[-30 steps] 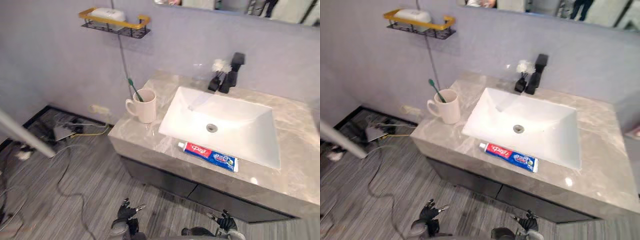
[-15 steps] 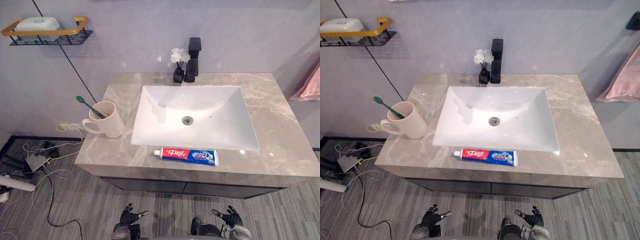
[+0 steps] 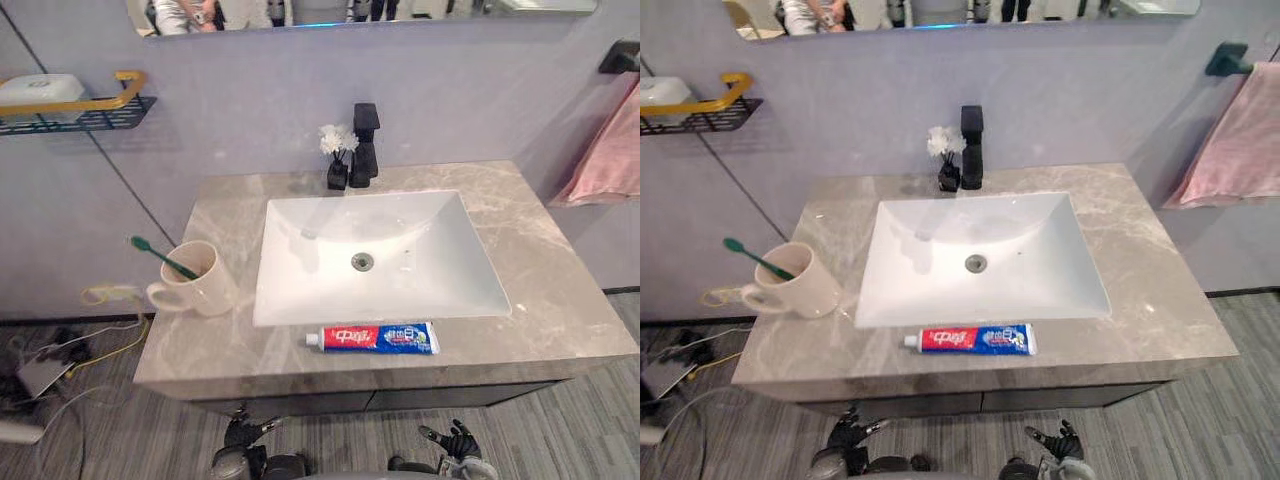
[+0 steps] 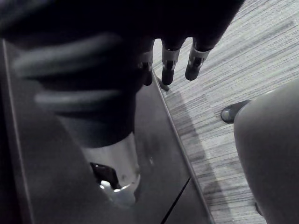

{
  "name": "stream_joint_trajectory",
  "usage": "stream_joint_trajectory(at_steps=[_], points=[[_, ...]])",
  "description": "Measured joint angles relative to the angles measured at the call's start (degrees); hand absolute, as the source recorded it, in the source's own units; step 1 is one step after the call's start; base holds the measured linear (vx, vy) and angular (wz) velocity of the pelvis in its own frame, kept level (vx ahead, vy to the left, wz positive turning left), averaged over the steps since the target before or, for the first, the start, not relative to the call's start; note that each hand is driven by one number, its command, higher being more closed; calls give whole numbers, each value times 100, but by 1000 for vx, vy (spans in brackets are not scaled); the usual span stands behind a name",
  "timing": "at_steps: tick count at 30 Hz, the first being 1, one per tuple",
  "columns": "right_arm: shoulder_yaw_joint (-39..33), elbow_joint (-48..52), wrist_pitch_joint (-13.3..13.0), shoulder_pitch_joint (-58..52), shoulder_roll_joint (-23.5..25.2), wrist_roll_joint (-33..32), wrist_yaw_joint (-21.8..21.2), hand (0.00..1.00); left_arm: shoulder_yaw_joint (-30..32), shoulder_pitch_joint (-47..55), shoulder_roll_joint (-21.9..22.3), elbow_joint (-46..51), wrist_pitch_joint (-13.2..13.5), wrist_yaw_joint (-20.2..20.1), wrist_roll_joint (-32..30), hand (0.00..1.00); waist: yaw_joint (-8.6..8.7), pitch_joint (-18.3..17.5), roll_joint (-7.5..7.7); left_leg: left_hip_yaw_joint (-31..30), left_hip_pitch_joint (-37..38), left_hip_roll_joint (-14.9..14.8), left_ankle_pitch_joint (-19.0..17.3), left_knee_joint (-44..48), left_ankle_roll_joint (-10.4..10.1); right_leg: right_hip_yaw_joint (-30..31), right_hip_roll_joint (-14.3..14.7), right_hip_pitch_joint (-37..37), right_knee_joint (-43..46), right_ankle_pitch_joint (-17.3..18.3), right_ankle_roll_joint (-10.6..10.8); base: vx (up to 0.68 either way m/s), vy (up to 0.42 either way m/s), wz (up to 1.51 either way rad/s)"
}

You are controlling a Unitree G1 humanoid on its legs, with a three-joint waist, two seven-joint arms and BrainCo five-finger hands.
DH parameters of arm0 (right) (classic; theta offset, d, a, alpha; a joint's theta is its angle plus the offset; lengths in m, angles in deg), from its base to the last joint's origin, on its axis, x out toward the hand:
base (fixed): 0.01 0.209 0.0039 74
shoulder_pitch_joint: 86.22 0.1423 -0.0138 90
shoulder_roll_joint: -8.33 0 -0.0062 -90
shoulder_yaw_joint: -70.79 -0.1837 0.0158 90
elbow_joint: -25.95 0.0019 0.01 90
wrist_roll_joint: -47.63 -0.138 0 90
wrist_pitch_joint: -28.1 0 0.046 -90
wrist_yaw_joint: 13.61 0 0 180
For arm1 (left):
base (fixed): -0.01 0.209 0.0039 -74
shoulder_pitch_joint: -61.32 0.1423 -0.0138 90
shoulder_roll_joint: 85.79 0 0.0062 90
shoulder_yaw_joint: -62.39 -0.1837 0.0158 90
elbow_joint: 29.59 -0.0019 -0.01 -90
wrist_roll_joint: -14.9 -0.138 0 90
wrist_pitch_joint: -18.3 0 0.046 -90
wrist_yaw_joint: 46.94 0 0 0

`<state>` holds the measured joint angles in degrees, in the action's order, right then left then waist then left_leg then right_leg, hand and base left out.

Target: Organize washtable

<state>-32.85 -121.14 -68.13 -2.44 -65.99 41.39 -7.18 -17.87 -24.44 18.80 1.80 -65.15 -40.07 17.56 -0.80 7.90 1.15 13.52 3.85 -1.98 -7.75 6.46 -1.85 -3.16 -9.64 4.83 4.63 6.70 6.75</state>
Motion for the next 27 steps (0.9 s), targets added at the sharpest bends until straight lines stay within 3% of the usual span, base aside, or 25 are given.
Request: stream_joint_trajectory(at_steps=[4,8,14,21,27], points=[[-233,-31,1,9,62,-2,1,0,54,-65,-40,-119,-275,98,12,0,7,6,-16,-106,159,99,5,-32,12,-166,-63,278,-85,5,7,177,71,19],[-302,-121,3,20,60,-14,2,0,66,-73,-87,-167,-299,97,18,0,-11,3,-12,-215,261,78,5,-37,11,-188,-8,408,-121,8,0,59,-8,15],[-464,-251,4,27,-6,-90,5,0,121,-23,-81,-168,-206,97,15,0,-22,-10,-6,-205,397,66,18,-192,-3,-167,30,497,-277,6,-1,-61,-29,-9],[-474,-419,5,14,-32,-109,11,0,119,68,-96,-168,3,73,2,0,-12,-87,109,-230,545,96,366,-655,-10,-157,53,443,-329,-81,-11,-125,-21,-1],[-505,-670,15,-97,-191,-94,110,0,108,91,-100,-267,32,71,2,0,4,-164,40,-393,572,120,507,-867,-3,-268,82,509,-488,-167,-13,-43,-8,0]])
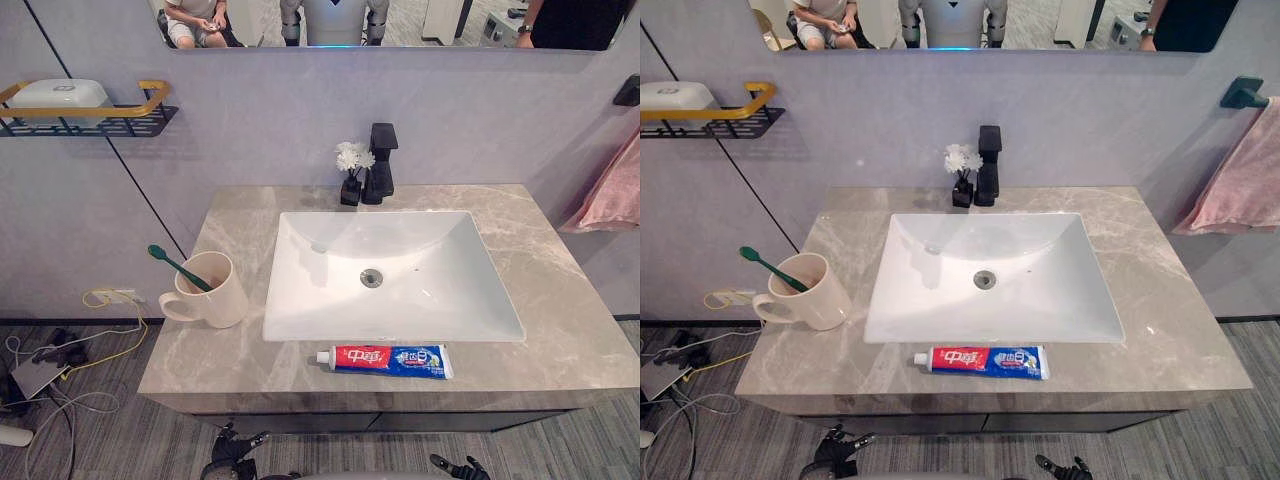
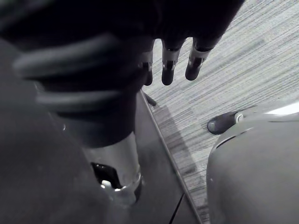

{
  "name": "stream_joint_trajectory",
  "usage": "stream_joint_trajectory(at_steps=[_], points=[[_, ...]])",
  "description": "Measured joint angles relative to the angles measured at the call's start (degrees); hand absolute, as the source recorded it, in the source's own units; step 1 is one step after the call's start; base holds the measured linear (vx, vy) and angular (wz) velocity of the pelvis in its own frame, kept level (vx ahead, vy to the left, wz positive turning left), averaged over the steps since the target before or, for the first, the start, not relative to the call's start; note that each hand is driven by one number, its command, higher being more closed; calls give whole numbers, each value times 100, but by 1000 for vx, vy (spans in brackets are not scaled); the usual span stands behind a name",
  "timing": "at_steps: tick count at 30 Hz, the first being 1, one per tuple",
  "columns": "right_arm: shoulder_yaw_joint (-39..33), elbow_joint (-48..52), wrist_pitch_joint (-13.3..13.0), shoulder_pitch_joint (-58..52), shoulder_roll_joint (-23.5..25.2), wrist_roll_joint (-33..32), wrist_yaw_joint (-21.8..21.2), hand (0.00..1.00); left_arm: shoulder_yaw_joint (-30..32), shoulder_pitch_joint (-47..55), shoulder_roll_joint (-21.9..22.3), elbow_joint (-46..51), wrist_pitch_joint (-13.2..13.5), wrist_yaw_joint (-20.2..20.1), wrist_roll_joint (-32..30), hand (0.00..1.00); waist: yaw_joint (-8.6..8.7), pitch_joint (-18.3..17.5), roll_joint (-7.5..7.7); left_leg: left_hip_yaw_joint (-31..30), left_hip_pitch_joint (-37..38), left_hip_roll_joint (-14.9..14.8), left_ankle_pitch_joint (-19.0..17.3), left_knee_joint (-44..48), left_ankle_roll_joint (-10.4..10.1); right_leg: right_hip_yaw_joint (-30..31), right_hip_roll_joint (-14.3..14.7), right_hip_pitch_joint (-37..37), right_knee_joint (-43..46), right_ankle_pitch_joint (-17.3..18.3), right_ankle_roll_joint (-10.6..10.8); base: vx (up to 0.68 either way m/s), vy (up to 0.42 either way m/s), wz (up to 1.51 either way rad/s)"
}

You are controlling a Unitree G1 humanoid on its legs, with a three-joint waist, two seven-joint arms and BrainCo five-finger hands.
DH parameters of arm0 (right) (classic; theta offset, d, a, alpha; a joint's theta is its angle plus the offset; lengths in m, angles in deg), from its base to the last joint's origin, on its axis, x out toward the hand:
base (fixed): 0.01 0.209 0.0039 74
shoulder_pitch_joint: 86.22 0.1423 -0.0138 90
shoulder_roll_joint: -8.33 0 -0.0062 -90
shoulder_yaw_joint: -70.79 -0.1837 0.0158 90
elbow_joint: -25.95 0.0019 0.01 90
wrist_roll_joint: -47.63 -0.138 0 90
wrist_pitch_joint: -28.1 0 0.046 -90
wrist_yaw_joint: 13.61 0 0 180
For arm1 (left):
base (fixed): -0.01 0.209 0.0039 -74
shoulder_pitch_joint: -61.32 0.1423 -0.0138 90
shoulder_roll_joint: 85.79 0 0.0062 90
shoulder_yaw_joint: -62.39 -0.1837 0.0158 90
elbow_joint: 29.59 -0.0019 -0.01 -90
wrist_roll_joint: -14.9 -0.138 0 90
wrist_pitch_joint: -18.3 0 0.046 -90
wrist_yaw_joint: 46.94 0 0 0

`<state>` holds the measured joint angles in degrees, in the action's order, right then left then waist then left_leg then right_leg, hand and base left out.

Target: Organize washtable

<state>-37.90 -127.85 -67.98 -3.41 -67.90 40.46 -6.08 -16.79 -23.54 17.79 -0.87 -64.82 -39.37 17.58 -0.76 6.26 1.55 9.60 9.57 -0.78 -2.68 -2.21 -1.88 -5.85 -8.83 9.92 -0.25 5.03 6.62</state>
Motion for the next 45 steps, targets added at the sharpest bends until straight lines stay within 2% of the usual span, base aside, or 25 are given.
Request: stream_joint_trajectory(at_steps=[8,20,27,31,34,35,38,40,43,45], points=[[0,-4,3,-5,0,-13,-12,0,-41,0,-1,-1,0,-13,4,0,-1,2,5,-10,8,1,3,-23,-4,-35,-7,11,0,1,2,0,0,0],[-125,-72,46,-112,-14,-436,-254,0,-676,-135,-233,-175,-36,-146,330,0,4,38,-3,-138,129,-14,36,-95,-21,-365,-22,198,-33,1,8,-11,-17,6],[-439,-195,100,-128,-50,-474,-261,0,-574,-135,-253,-174,-18,-252,352,0,7,40,0,-142,128,-19,38,-77,-24,-365,-22,199,-21,1,8,-28,-15,0],[-900,-223,105,-129,-86,-503,-266,0,321,-34,-321,-169,-39,-256,391,0,11,43,-1,-160,128,-12,38,-76,-24,-388,-20,209,-20,4,11,-3,-5,2],[-1195,-222,105,-144,-158,-568,-276,0,1219,49,-621,-102,-43,-233,467,0,3,49,-14,-219,128,-14,39,-69,-24,-480,-30,251,-19,18,23,-11,-24,13],[-1252,-216,103,-173,-201,-577,-274,0,1679,49,-861,-67,-43,-212,588,0,1,63,-45,-265,132,-19,42,-63,-20,-533,-40,288,-11,37,25,-22,-36,18],[-1253,-130,102,-222,-215,-577,-279,0,2346,52,-1195,391,-38,-135,830,0,-15,85,-88,-307,112,-16,57,-72,-14,-664,-67,304,50,99,28,-27,-29,21],[-1253,-10,104,-248,-199,-576,-281,0,2571,95,-1302,944,-32,-84,953,0,-33,79,-97,-327,114,-10,60,-79,-15,-717,-88,302,122,153,41,-29,-18,18],[-1231,282,92,-355,-83,-582,-282,0,2561,259,-1354,2472,10,147,1105,0,-101,58,-106,-421,82,-6,60,-78,-15,-831,-110,330,133,183,31,-10,-20,17],[-1221,384,91,-477,27,-623,-287,0,2512,288,-1271,4158,102,421,1154,0,-210,5,-69,-536,-45,4,58,-55,-24,-963,-130,341,167,240,29,2,-32,28]])
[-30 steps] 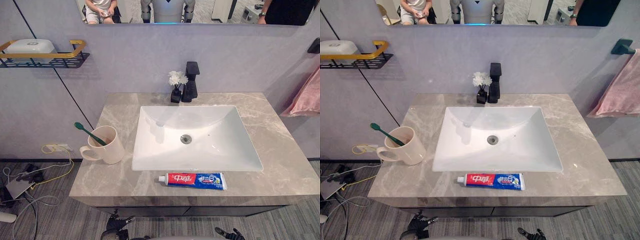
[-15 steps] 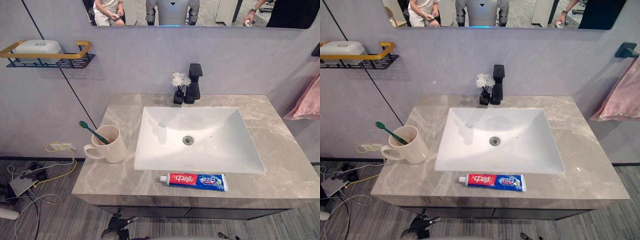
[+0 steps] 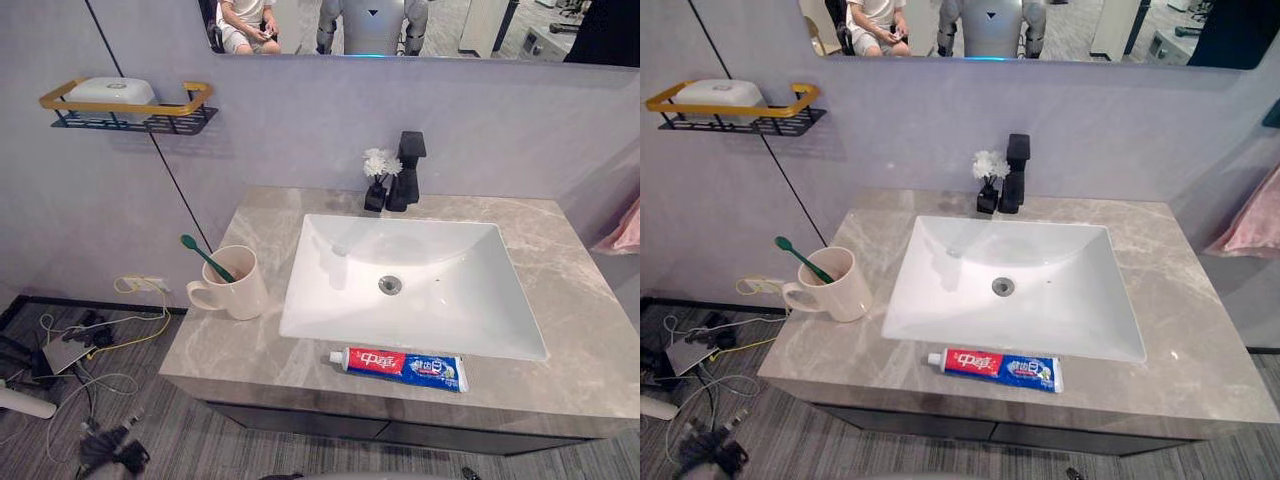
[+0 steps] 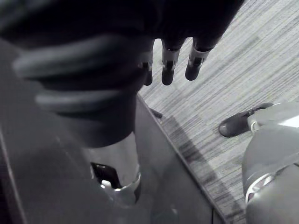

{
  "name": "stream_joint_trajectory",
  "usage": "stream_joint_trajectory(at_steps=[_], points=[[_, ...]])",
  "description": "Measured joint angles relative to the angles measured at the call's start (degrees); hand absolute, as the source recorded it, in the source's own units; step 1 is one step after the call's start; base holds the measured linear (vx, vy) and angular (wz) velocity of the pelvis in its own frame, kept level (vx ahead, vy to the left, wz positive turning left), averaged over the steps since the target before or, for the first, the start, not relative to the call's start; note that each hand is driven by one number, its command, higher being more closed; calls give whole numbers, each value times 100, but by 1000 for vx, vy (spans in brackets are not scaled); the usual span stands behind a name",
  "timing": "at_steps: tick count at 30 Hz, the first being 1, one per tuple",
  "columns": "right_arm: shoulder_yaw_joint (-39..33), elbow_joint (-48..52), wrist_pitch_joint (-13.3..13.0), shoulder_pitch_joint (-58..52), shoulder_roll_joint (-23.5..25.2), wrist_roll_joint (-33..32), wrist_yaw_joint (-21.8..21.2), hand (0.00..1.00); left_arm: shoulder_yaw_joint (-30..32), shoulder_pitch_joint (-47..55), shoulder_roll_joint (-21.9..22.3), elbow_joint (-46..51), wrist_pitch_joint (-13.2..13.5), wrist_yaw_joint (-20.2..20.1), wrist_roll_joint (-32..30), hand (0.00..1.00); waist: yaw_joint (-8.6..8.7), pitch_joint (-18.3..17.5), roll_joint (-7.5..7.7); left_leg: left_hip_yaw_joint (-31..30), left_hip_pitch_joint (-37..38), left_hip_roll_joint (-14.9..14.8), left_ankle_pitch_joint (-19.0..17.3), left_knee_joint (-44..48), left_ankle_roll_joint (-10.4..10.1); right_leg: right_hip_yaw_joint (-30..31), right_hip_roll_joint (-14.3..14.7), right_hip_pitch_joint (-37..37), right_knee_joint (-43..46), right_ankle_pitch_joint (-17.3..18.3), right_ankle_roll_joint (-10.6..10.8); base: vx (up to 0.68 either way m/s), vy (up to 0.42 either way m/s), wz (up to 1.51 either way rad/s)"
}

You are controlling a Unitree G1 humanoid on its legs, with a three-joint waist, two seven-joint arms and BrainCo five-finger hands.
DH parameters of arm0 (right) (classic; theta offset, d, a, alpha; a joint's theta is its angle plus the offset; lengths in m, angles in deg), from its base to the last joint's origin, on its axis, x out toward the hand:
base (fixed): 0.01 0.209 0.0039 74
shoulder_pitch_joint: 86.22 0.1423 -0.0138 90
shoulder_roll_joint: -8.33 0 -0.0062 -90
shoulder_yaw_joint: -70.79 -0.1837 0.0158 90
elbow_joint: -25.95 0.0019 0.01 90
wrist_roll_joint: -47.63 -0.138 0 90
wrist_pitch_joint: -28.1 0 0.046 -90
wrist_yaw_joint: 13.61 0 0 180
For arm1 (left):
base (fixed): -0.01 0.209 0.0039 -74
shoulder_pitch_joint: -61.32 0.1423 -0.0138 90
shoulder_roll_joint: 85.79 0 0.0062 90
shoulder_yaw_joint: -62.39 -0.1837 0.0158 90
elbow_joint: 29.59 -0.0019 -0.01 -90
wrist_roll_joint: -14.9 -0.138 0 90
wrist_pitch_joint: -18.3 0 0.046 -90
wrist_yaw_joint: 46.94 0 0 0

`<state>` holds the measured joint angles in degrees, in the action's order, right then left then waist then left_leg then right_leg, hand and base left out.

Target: Organize washtable

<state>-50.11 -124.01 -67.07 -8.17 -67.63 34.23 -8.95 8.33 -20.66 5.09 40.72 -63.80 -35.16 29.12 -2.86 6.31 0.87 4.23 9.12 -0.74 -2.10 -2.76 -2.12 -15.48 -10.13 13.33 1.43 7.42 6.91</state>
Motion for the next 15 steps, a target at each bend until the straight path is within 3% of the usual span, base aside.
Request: stream_joint_trajectory(at_steps=[3,6,8,11,15], points=[[2,8,5,-93,55,-64,-3,0,-321,-18,245,2003,238,385,-165,0,-109,-46,62,-192,-39,58,0,130,0,-191,-24,45,103,82,10,63,-34,39],[-5,16,9,-78,47,-79,-34,0,-788,-11,432,3300,266,605,-616,0,-115,-92,0,-281,-60,91,-1,168,1,-326,-90,59,114,82,9,10,11,19],[-4,14,18,-59,54,-136,-130,0,-1473,-12,494,4334,353,617,-1018,0,-114,-132,-75,-320,-50,104,-4,180,6,-344,-100,88,125,82,9,-13,12,8],[-3,-2,35,-70,42,-182,-208,0,-2428,-45,488,5122,528,557,-1524,0,-99,-162,-117,-325,-38,103,-33,260,19,-338,-82,139,120,82,9,-43,-6,0],[19,-189,46,-101,27,-187,-252,0,-3373,-58,456,5360,562,404,-2045,0,-64,-175,-133,-321,-39,79,-37,294,15,-304,-34,144,100,82,10,-77,-20,-5]])
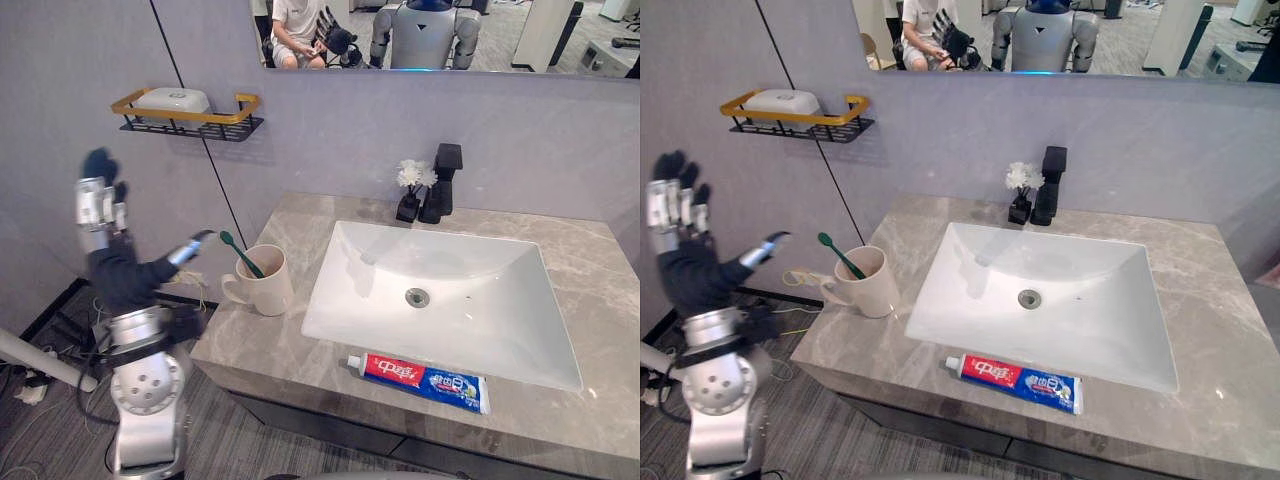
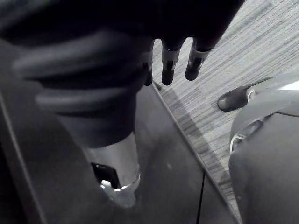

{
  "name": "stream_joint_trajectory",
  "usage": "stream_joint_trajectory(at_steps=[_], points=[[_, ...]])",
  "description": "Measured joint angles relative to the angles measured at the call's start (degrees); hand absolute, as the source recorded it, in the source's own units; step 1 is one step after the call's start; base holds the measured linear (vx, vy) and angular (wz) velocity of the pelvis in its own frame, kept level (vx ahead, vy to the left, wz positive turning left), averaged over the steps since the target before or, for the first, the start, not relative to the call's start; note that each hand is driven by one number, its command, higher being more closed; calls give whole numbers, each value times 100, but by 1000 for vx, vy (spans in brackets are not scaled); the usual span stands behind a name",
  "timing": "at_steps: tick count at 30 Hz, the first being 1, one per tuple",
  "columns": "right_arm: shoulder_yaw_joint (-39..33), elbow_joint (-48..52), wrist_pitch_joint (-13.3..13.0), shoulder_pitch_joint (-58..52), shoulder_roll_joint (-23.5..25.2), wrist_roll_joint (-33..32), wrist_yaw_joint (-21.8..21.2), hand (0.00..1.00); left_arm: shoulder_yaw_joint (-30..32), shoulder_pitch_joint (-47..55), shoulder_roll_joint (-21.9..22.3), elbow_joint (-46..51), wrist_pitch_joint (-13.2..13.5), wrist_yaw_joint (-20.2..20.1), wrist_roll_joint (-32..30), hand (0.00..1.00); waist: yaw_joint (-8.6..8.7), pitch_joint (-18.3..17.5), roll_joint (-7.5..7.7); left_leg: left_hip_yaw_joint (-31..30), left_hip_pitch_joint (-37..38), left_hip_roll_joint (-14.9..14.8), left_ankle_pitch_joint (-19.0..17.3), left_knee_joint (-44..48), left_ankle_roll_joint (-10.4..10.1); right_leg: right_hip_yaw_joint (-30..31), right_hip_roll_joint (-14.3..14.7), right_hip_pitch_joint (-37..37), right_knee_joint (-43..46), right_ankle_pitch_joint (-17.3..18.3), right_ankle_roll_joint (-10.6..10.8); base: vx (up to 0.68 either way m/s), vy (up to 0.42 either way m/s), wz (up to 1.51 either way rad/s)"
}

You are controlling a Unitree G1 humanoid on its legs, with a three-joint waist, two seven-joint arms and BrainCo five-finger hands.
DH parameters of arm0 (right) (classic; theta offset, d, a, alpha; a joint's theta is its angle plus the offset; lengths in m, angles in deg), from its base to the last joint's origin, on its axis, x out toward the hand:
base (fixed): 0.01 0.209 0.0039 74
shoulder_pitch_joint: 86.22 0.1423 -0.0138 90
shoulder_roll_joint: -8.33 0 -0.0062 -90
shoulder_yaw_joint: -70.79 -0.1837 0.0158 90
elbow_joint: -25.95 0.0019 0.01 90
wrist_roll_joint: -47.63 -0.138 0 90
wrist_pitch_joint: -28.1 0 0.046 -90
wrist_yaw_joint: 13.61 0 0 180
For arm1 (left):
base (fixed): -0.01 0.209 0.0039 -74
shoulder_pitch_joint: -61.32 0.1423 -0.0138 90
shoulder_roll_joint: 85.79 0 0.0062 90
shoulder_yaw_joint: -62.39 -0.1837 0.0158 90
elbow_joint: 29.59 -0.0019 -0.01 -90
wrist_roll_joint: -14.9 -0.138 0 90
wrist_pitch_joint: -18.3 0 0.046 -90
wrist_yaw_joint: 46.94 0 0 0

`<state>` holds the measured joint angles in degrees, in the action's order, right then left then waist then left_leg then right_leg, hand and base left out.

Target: Organize washtable

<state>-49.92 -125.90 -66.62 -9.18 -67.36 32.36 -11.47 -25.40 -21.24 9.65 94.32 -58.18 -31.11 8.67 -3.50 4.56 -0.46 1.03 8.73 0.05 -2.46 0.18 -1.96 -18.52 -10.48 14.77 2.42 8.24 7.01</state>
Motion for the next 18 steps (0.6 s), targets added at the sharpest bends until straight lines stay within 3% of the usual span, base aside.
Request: stream_joint_trajectory(at_steps=[8,11,18], points=[[278,-243,6,-110,-83,-1,-116,0,-1984,-682,-552,232,22,-598,-1240,0,169,-26,30,107,7,-66,6,24,-8,167,61,-41,-39,-46,-4,-58,-13,-8],[487,-242,-4,-96,-148,-1,-121,0,-2542,-951,-603,14,39,-832,-1464,0,281,-35,48,222,-1,-90,6,7,-8,285,78,-110,-61,-83,-19,-11,3,-18],[651,-247,-6,-105,-168,-1,-128,0,-3457,-1327,-728,-678,9,-1475,-1606,0,289,-42,89,254,-20,-94,6,5,-8,328,78,-166,-43,-84,-20,-15,-2,-4]])
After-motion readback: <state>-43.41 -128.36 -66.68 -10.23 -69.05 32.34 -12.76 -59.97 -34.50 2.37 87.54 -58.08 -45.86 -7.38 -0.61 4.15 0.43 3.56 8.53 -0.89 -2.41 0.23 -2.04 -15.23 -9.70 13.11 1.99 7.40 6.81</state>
